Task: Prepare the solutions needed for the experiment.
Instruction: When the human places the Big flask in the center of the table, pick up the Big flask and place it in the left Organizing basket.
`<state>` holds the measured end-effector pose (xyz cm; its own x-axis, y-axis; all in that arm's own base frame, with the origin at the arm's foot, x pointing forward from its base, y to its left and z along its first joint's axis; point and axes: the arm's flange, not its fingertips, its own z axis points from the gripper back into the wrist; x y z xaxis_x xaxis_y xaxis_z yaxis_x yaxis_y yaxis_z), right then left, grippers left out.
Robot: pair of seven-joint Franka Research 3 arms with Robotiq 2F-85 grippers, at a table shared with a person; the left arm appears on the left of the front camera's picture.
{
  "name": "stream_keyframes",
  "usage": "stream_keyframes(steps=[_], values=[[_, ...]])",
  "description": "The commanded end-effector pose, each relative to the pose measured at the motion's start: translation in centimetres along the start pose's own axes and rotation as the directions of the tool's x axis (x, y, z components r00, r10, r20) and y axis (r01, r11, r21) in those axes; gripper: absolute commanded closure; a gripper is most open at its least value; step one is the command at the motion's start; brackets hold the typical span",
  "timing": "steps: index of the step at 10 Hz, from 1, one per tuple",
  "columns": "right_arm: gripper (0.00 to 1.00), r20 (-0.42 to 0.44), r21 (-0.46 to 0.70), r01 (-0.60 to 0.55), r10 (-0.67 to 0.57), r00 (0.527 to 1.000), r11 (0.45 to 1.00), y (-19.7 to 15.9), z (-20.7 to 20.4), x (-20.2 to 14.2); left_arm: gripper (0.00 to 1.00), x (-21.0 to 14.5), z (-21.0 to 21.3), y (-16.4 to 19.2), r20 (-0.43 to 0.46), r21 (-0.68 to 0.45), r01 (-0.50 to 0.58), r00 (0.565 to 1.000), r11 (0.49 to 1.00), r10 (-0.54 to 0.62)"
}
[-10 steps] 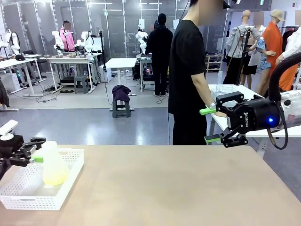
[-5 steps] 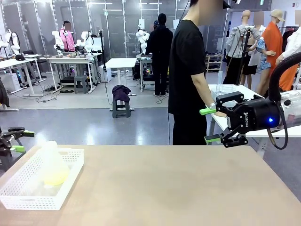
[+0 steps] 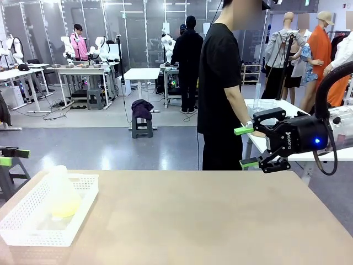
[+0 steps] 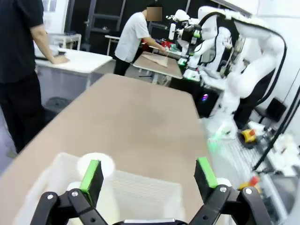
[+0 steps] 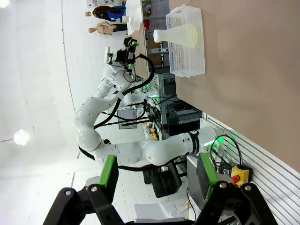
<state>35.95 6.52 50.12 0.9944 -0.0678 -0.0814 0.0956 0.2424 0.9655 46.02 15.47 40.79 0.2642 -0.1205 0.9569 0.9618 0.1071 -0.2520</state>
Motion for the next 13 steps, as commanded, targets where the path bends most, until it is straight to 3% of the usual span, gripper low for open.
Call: stream_keyframes(steps=[1,2,3,5,6,8,9,10,13], values=[[0.15,0.004,0.010,-0.004,0.004,1.000,1.000,0.1,0.1,-0.1,0.00,2.1,-0.6,-2.6,0.029,0.024,-0.172,0.985,0.985,0.171],[0.15,0.004,0.010,-0.004,0.004,1.000,1.000,0.1,0.1,-0.1,0.00,3.2,-0.6,-3.4,0.068,-0.109,-0.333,0.937,0.936,0.342],[0.15,0.004,0.010,-0.004,0.004,1.000,1.000,0.1,0.1,-0.1,0.00,3.6,-0.6,-3.0,0.077,-0.140,-0.493,0.859,0.859,0.506],[0.15,0.004,0.010,-0.004,0.004,1.000,1.000,0.1,0.1,-0.1,0.00,4.0,0.2,-2.0,0.131,-0.222,-0.651,0.718,0.726,0.683],[0.15,0.004,0.010,-0.004,0.004,1.000,1.000,0.1,0.1,-0.1,0.00,4.0,0.9,-1.9,0.133,-0.208,-0.683,0.690,0.701,0.712],[0.15,0.004,0.010,-0.004,0.004,1.000,1.000,0.1,0.1,-0.1,0.00,3.8,1.7,-2.1,0.084,-0.167,-0.722,0.668,0.672,0.739],[0.15,0.004,0.010,-0.004,0.004,1.000,1.000,0.1,0.1,-0.1,0.00,3.6,1.8,-2.2,0.063,-0.159,-0.714,0.681,0.681,0.729],[0.15,0.004,0.010,-0.004,0.004,1.000,1.000,0.1,0.1,-0.1,0.00,2.9,1.3,-2.1,0.104,-0.203,-0.707,0.672,0.677,0.733],[0.15,0.004,0.010,-0.004,0.004,1.000,1.000,0.1,0.1,-0.1,0.00,2.9,1.3,-2.1,0.104,-0.203,-0.707,0.672,0.677,0.733]])
